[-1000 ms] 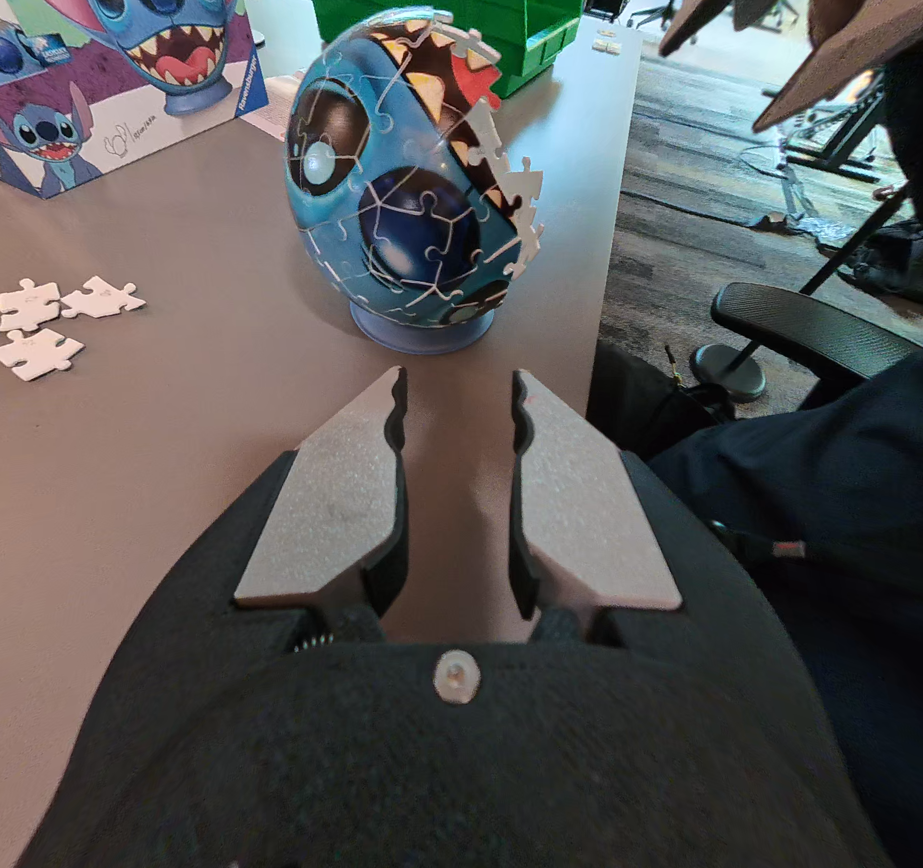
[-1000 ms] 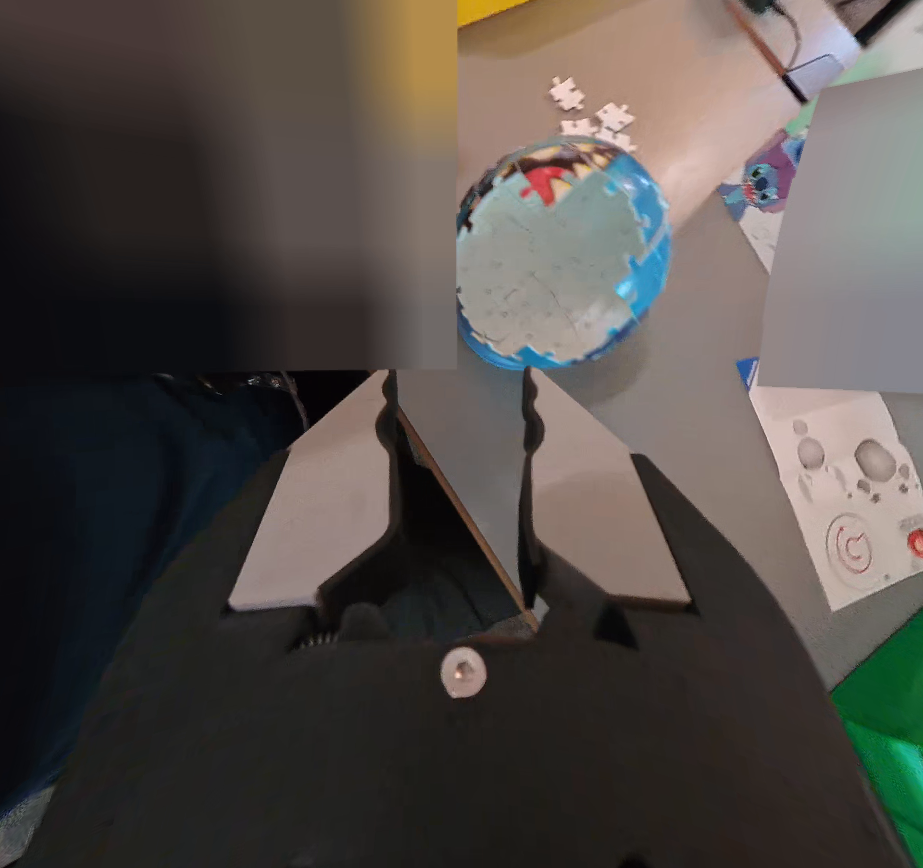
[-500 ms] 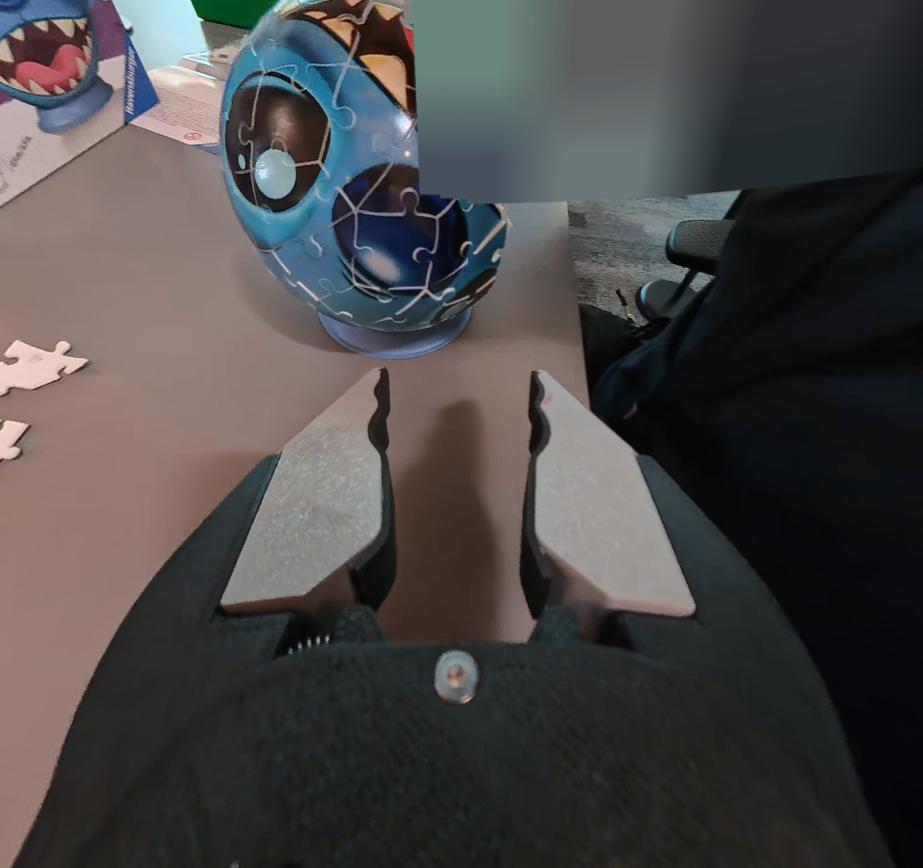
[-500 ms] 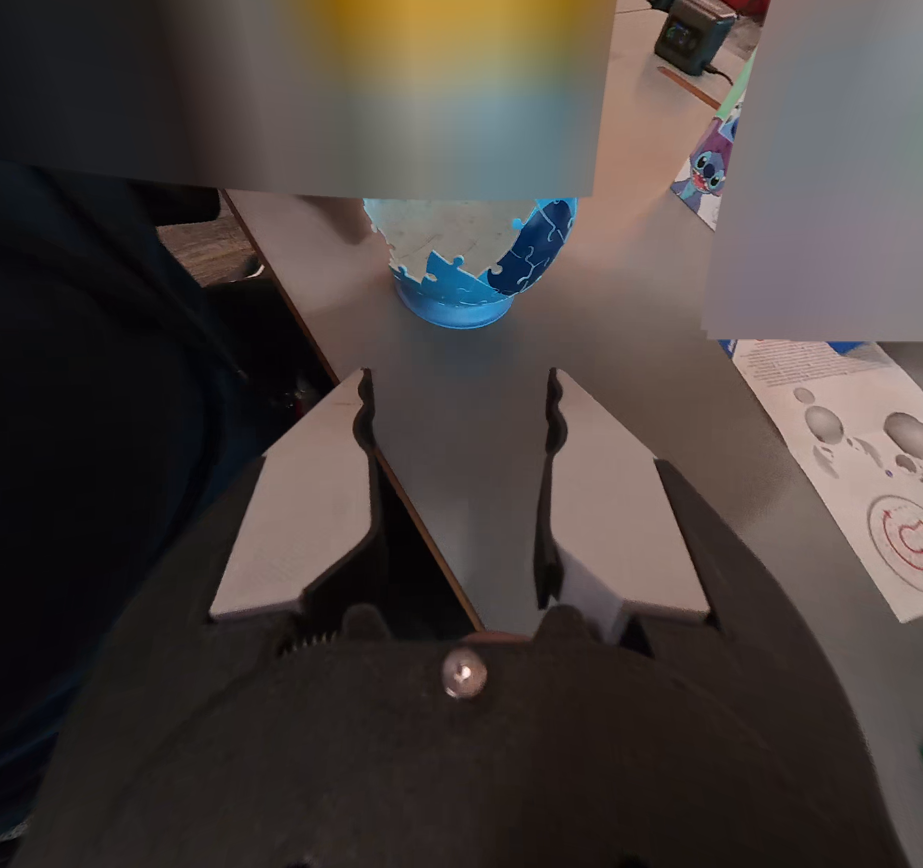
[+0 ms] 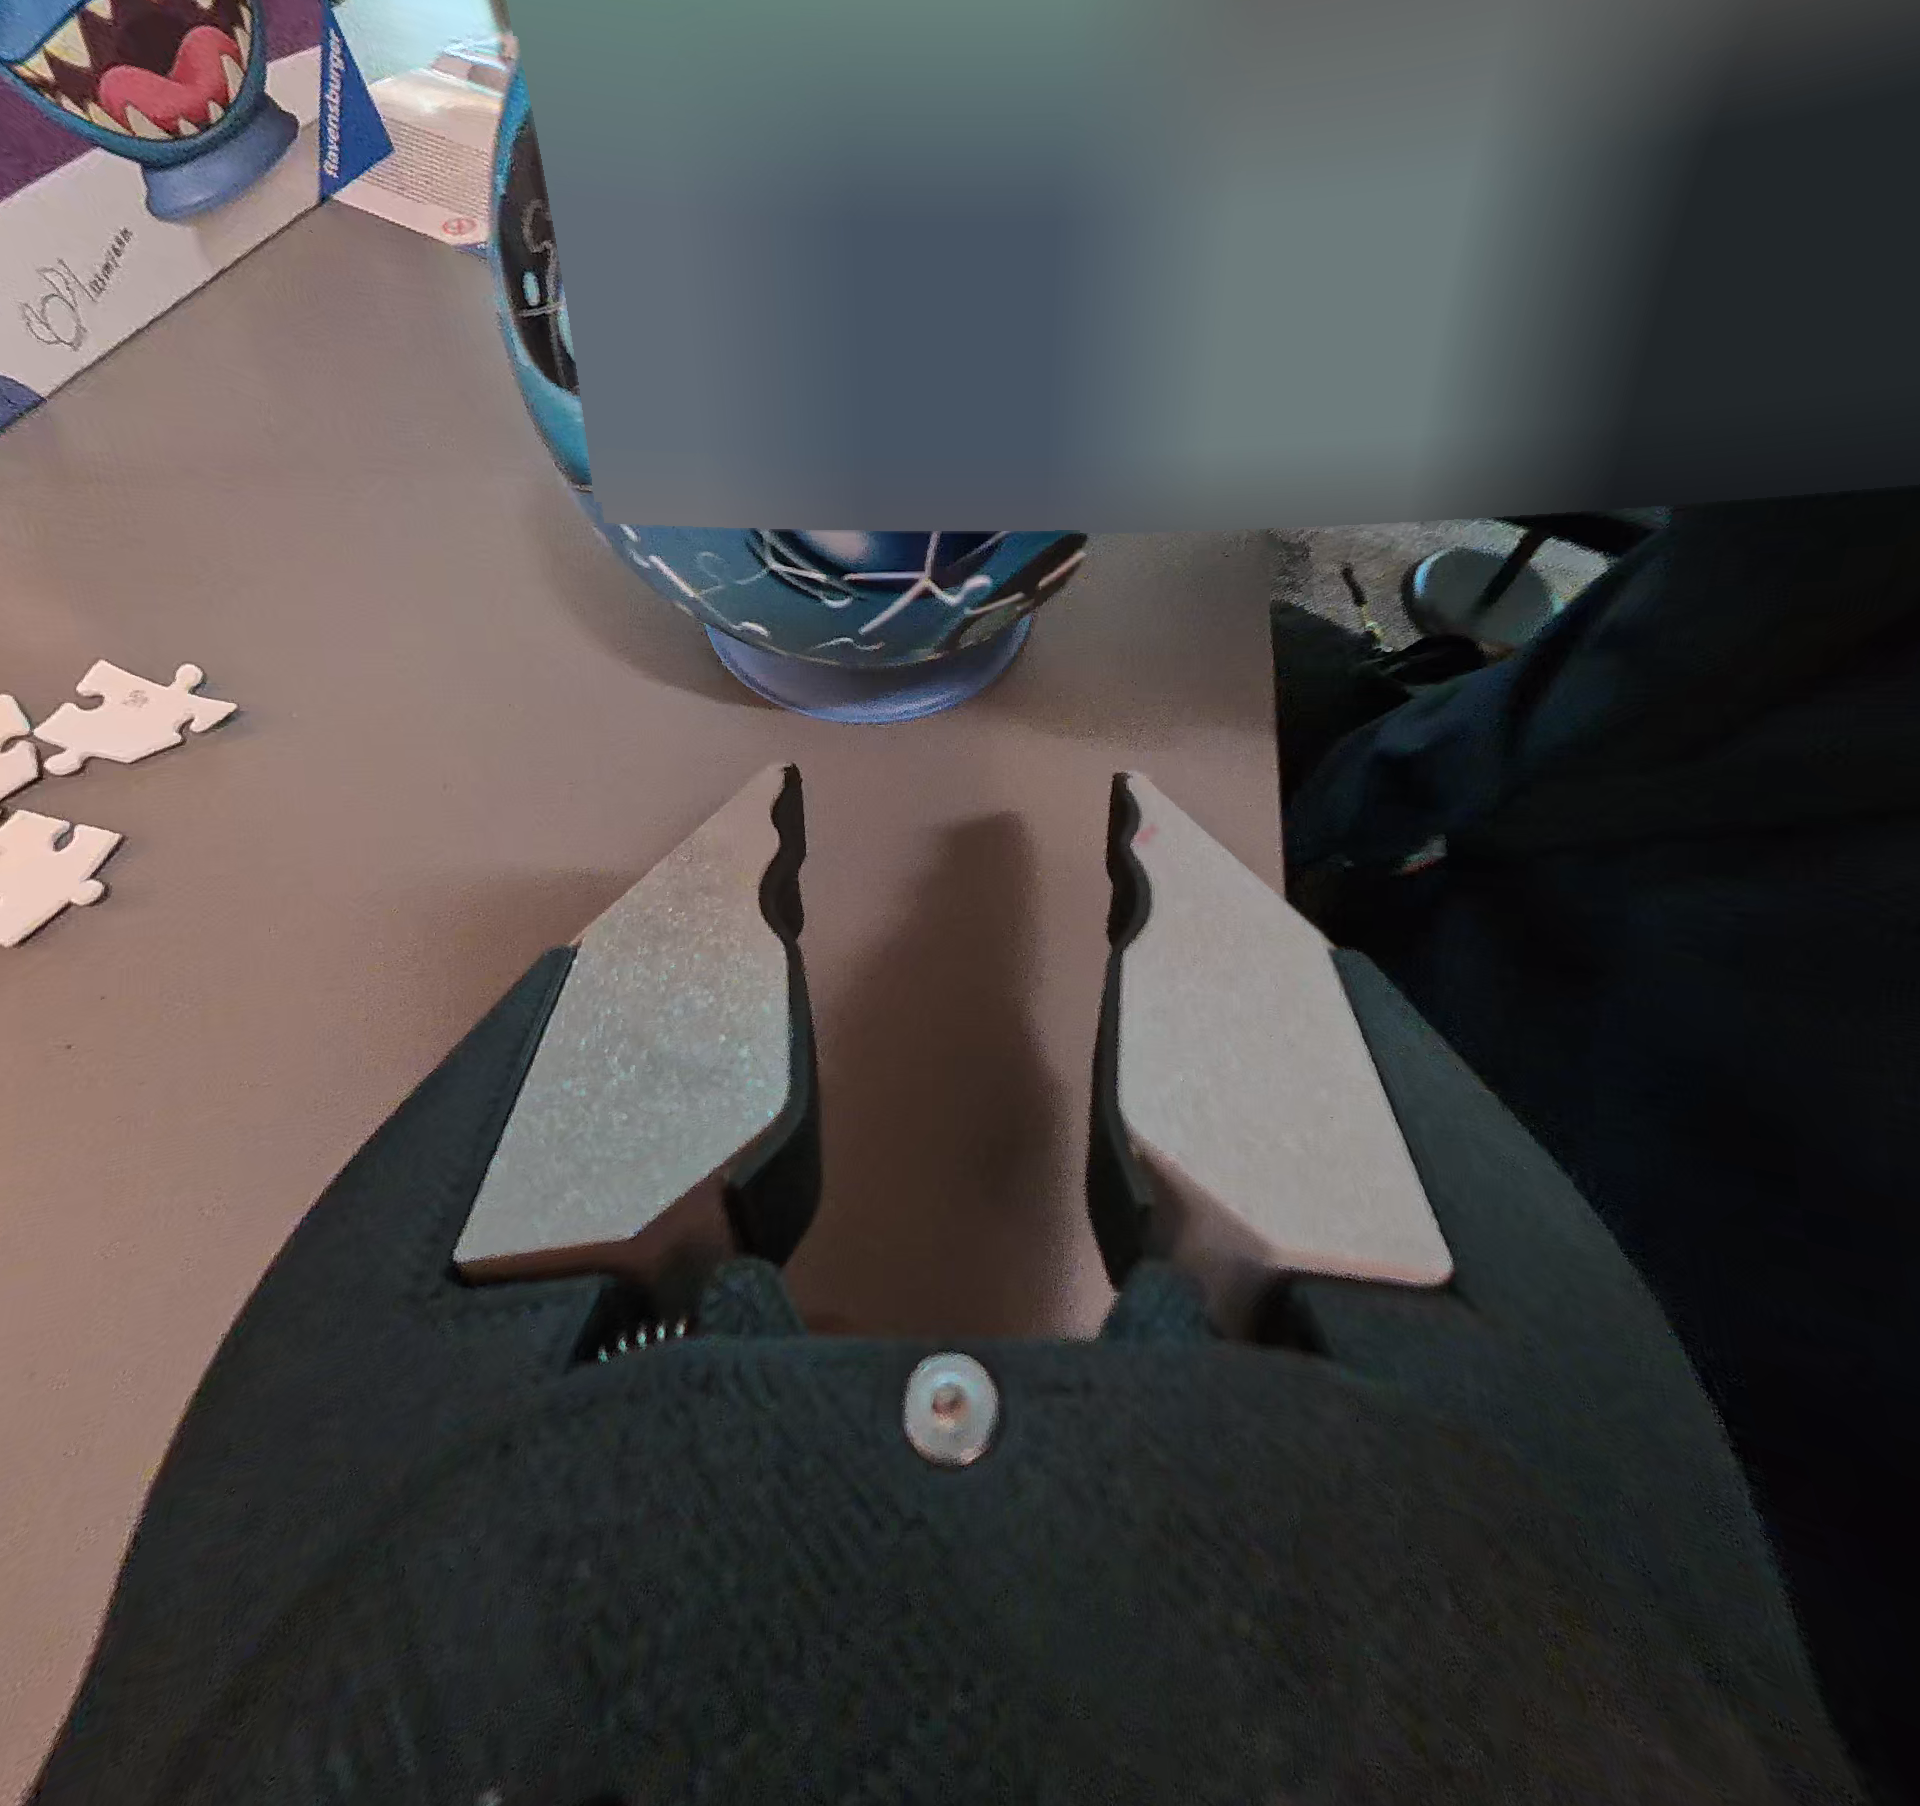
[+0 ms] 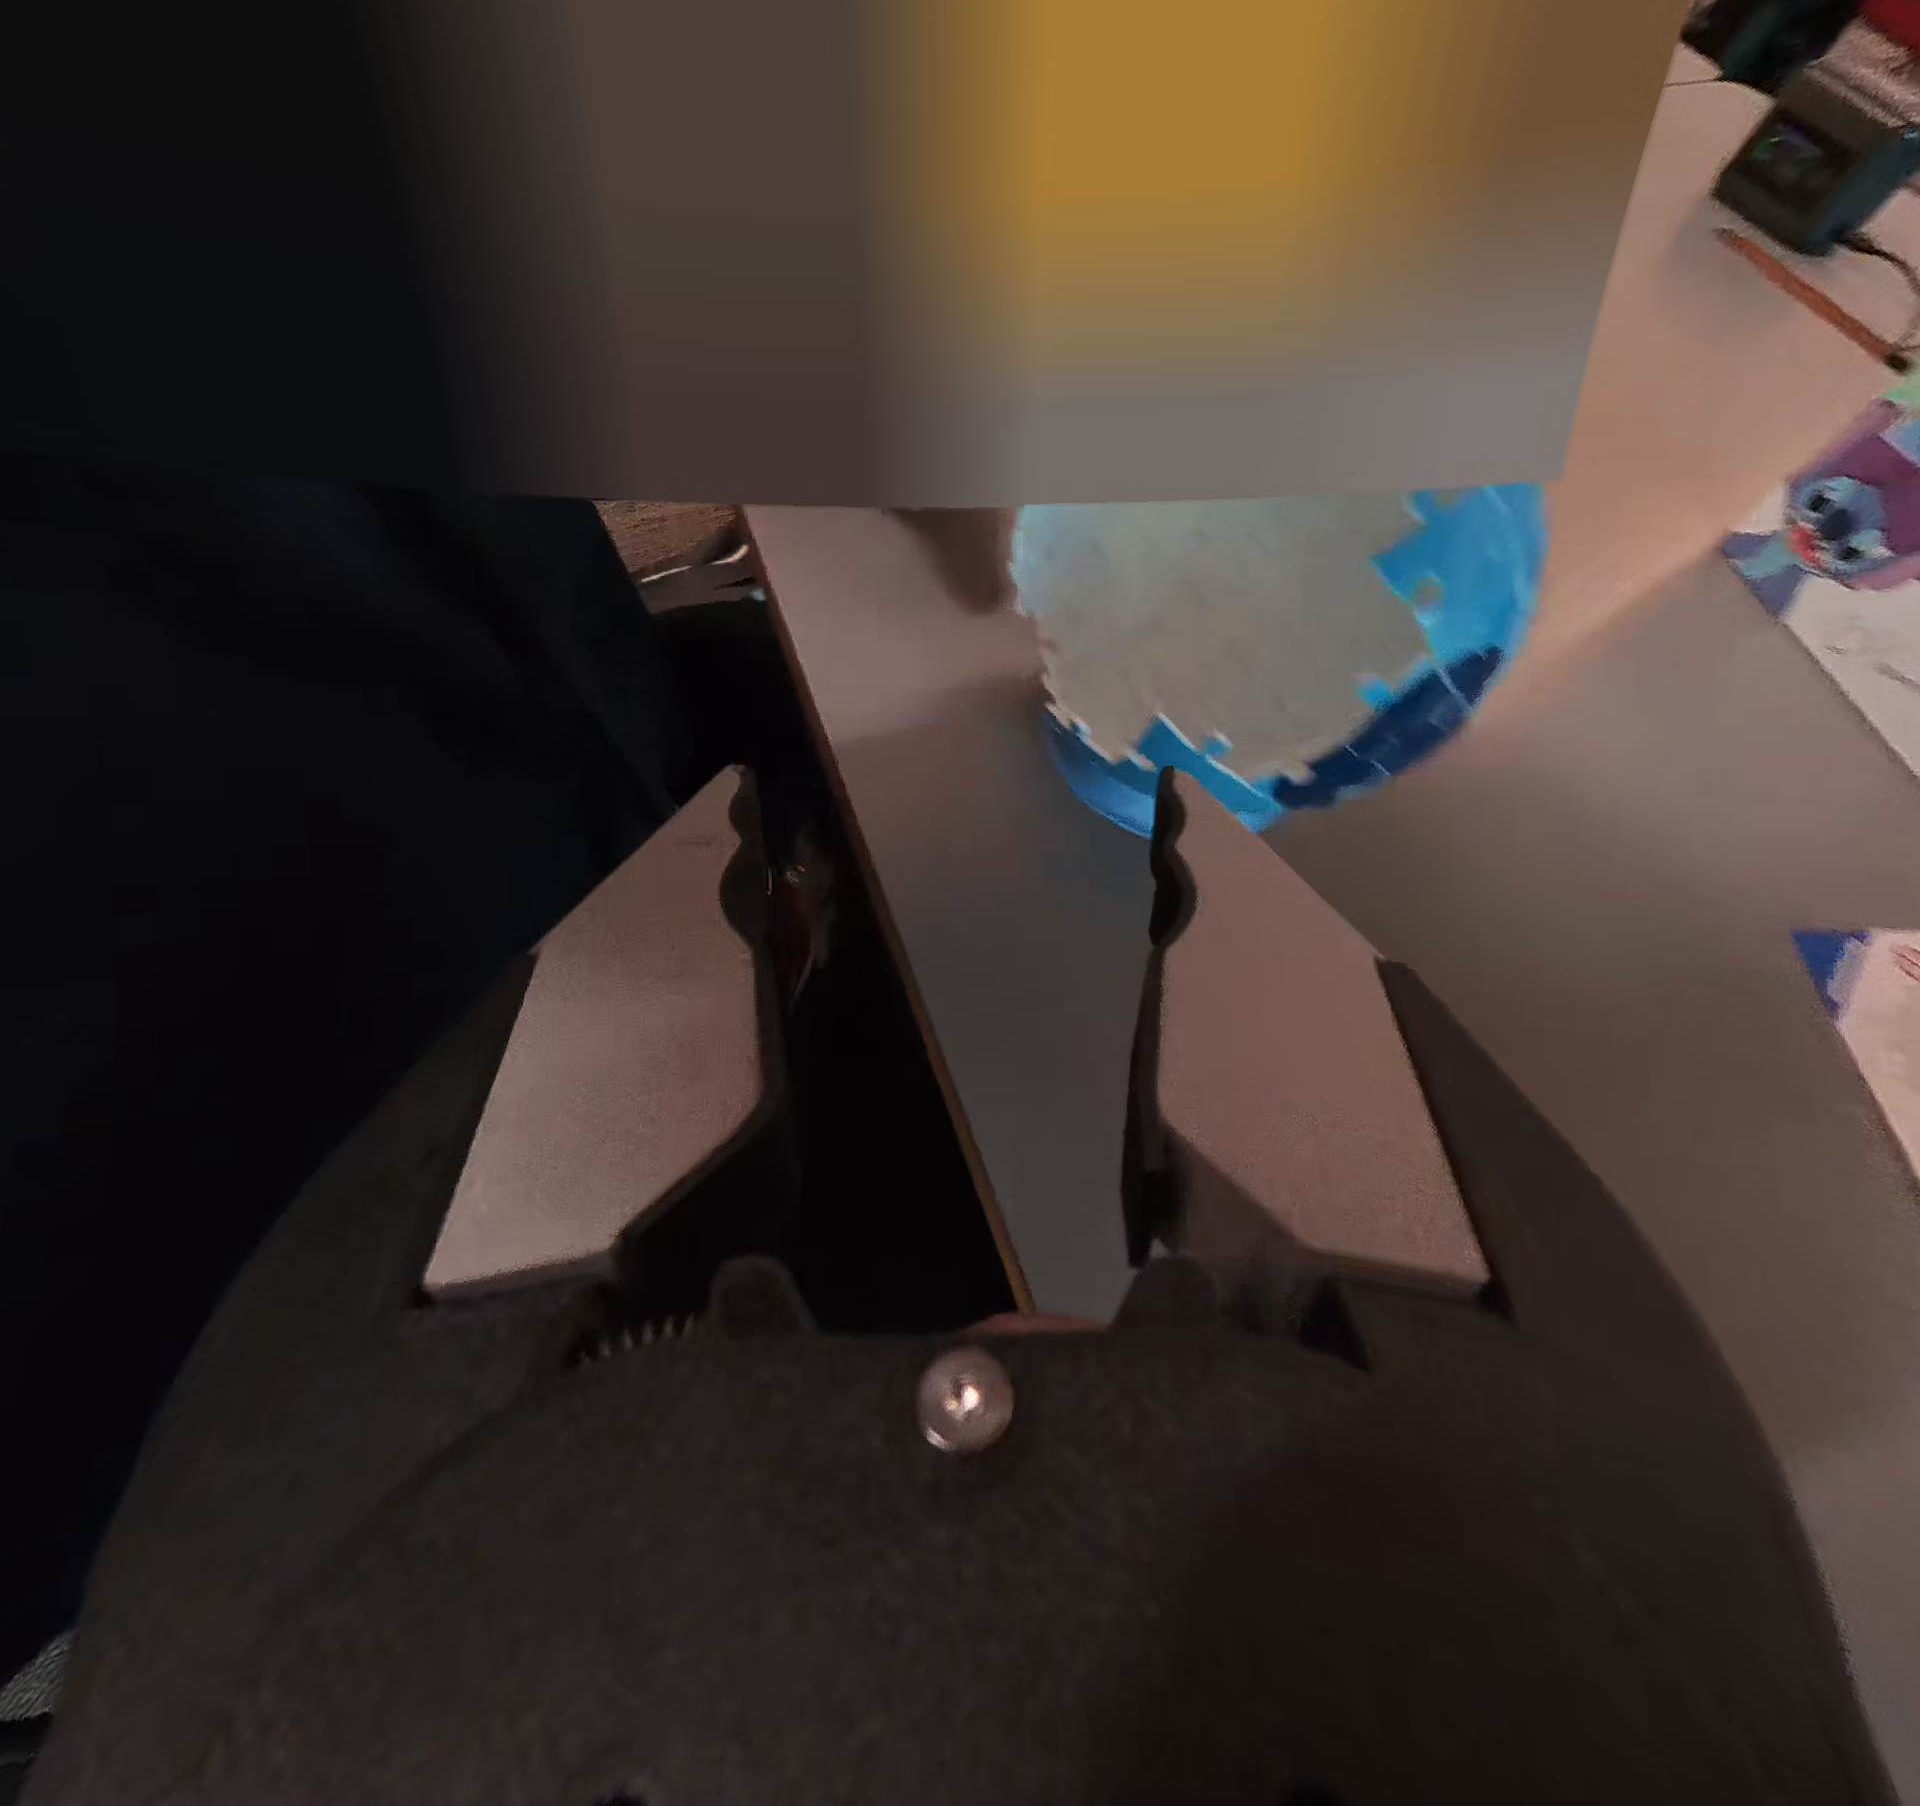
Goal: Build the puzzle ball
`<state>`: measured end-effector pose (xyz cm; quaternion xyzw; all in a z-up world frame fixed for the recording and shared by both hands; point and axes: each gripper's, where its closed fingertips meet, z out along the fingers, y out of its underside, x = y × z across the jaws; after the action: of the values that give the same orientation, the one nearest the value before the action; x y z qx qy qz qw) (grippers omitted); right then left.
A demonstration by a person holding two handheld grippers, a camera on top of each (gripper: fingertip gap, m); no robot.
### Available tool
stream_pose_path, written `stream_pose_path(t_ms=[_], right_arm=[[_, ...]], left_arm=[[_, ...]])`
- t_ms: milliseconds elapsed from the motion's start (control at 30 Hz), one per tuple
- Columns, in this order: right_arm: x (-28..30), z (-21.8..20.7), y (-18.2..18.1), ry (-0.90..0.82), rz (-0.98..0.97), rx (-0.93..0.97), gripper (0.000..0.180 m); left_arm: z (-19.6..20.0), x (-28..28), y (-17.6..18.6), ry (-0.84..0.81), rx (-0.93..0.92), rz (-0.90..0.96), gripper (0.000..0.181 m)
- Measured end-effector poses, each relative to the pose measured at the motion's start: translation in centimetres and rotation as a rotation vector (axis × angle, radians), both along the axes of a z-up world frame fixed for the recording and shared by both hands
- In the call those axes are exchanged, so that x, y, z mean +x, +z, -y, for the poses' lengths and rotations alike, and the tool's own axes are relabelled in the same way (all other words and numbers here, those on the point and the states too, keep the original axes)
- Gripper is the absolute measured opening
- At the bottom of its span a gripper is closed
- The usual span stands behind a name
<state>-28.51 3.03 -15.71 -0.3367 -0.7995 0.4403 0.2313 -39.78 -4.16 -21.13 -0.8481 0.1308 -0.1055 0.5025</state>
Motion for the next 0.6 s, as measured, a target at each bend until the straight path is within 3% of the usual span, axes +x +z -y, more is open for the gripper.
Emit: stream_pose_path(t_ms=[167, 233, 400, 600], right_arm=[[-1.8, 4.4, -2.1, -0.014, 0.086, 0.197, 0.081], [-2.7, 4.7, -3.7, -0.048, 0.109, 0.338, 0.089], [-4.0, 4.9, -5.7, -0.102, 0.125, 0.615, 0.088], [-4.7, 4.8, -6.8, -0.123, 0.204, 0.626, 0.087]], left_arm=[[-0.2, -0.1, -0.2, 0.016, -0.003, -0.035, 0.056], [-0.1, -0.1, 0.0, 0.007, 0.0, 0.003, 0.056], [0.1, -1.1, 1.4, 0.057, 0.08, 0.069, 0.052], [0.5, -1.5, 1.6, 0.078, 0.095, 0.062, 0.052]])
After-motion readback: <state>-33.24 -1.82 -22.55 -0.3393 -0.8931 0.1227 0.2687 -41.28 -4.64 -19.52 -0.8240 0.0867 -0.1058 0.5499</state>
